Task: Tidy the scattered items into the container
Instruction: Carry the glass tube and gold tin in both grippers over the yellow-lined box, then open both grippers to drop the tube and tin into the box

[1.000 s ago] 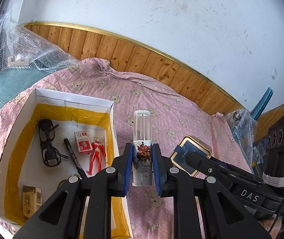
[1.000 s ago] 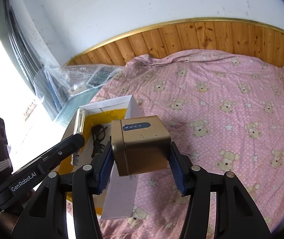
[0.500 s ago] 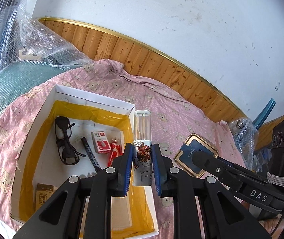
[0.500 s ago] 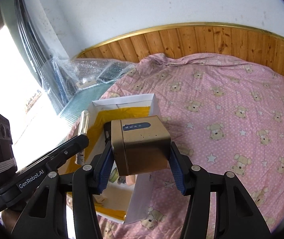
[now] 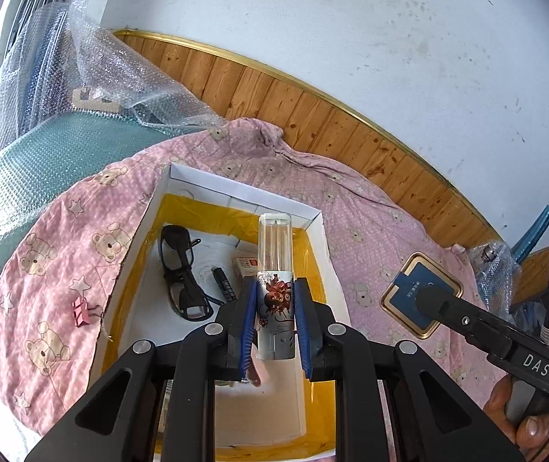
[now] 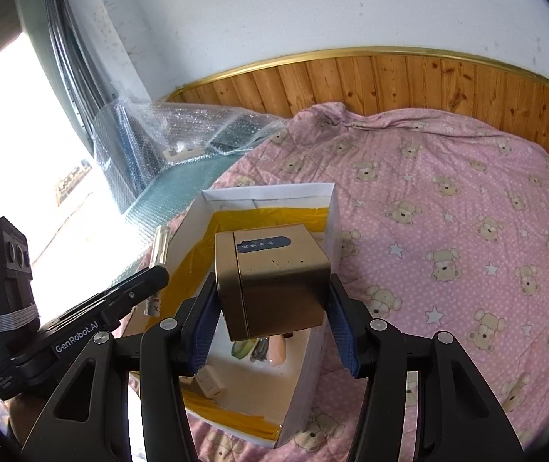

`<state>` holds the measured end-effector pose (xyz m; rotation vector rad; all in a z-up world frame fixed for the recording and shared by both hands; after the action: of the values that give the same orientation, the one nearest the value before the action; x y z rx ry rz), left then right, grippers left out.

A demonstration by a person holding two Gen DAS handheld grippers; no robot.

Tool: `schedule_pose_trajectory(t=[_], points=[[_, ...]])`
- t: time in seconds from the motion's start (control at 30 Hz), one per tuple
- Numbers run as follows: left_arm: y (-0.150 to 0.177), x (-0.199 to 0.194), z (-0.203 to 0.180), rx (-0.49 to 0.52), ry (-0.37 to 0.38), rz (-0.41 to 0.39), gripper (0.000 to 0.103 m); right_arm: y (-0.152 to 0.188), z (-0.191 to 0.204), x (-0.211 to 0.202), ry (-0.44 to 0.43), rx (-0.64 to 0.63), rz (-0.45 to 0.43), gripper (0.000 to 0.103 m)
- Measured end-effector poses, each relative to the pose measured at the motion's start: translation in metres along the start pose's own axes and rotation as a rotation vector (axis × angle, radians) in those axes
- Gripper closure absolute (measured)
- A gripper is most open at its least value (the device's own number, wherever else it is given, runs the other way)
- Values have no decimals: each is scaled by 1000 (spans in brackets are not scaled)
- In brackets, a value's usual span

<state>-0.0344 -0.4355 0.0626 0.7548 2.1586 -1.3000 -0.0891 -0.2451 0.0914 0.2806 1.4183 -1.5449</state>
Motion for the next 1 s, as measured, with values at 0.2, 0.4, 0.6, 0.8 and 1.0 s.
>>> schedule_pose_trajectory(t=[0.2,0.4,0.6,0.8,1.0], points=[[0,1,17,-15,-38,14,83,-2,16,6,-21,-37,8,48],[0,9,25,-31,-52,36,83,-4,28,15,-45,-64,24,48],[0,18,30,-44,-62,58,83,-5,38,24,-68,-92,42,47],[-1,25,34,-50,-68,72,83,-7,37,34,-77,-90,63,47],[0,33,37,-51,-76,97,83,-7,37,46,-87,-94,88,47]])
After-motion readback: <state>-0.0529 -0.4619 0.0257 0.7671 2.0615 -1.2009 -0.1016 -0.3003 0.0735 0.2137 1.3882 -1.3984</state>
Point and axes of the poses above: each gripper's, at about its wrist camera, not at the fingertips, and x roughly the way its jaws point, z to its left, y to its underside, the point moved 2 cm from there along x, roughly the way its jaws point, and after that the axes turned 4 degrees about z, right-handed, at the moved point
